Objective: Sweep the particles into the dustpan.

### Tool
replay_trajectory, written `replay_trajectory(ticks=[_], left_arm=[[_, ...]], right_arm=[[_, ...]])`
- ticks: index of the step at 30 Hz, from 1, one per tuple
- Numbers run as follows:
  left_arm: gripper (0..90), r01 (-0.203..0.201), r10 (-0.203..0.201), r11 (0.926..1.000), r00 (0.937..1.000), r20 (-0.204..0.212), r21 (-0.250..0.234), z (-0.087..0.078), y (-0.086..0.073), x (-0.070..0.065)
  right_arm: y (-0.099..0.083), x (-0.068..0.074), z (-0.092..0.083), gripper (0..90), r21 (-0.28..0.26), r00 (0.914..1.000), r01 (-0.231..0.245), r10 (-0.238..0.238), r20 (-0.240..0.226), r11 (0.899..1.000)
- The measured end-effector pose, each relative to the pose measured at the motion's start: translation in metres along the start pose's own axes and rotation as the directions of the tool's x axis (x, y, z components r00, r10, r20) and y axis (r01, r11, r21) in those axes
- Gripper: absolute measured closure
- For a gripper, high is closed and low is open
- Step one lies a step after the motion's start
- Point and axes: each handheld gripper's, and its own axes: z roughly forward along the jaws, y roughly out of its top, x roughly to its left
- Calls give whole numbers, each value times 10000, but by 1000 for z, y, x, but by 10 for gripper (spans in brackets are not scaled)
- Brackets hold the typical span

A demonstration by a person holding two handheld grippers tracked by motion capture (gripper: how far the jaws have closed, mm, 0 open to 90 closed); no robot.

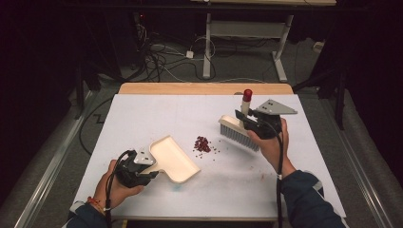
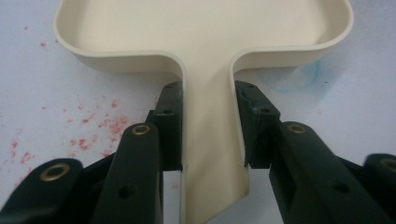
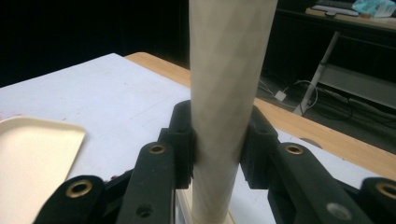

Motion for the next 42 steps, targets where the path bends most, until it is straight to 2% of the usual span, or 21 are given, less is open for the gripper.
replay_trajectory(ticks=[4, 5, 9, 10, 12, 14, 20, 23, 25, 31, 34, 42], left_arm=[[639, 118, -118, 9999, 9999, 66, 5, 2, 0, -3], [639, 125, -125, 9999, 9999, 88, -6, 3, 0, -4], [639, 88, -88, 10000, 9999, 98, -14, 3, 0, -9], [639, 88, -87, 10000, 9999, 92, -38, 4, 1, -10], [639, 59, -59, 10000, 10000, 23, 8, 5, 1, -13], [639, 103, -103, 9999, 9999, 31, 12, 6, 1, -14], [639, 165, -165, 9999, 9999, 21, 17, 6, 2, -17], [639, 170, -170, 9999, 9999, 22, -3, 7, 3, -18], [639, 156, -156, 9999, 9999, 45, 25, 8, 4, -19], [639, 251, -252, 9997, 9996, 132, 69, 10, 6, -19], [639, 292, -293, 9995, 9995, 149, 73, 11, 7, -19], [639, 362, -364, 9993, 9992, 183, 135, 16, 12, -18]], right_arm=[[0, 4, 25, 701, 192, 9993, 169, -175, 336, 9997], [1, 6, 30, 701, 147, 9988, 282, -287, 391, 9995], [-1, 12, 42, 702, -175, 9977, 155, -143, 670, 9997], [-2, 14, 45, 702, -219, 9970, 290, -273, 722, 9993], [-8, 23, 51, 701, -355, 9977, 301, -279, 616, 9989], [-9, 26, 51, 702, -438, 9985, 230, -208, 514, 9988], [-10, 49, 52, 701, -408, 9956, 872, -857, 372, 9954], [-11, 61, 53, 700, -454, 9957, 914, -905, 200, 9948], [-12, 64, 53, 700, -476, 9951, 985, -979, 150, 9940], [-17, 81, 54, 694, -592, 9945, 1040, -1029, 203, 9928], [-17, 86, 53, 693, -701, 9961, 876, -883, -60, 9937], [-18, 93, 48, 691, -696, 9936, 900, -943, -616, 9935]])
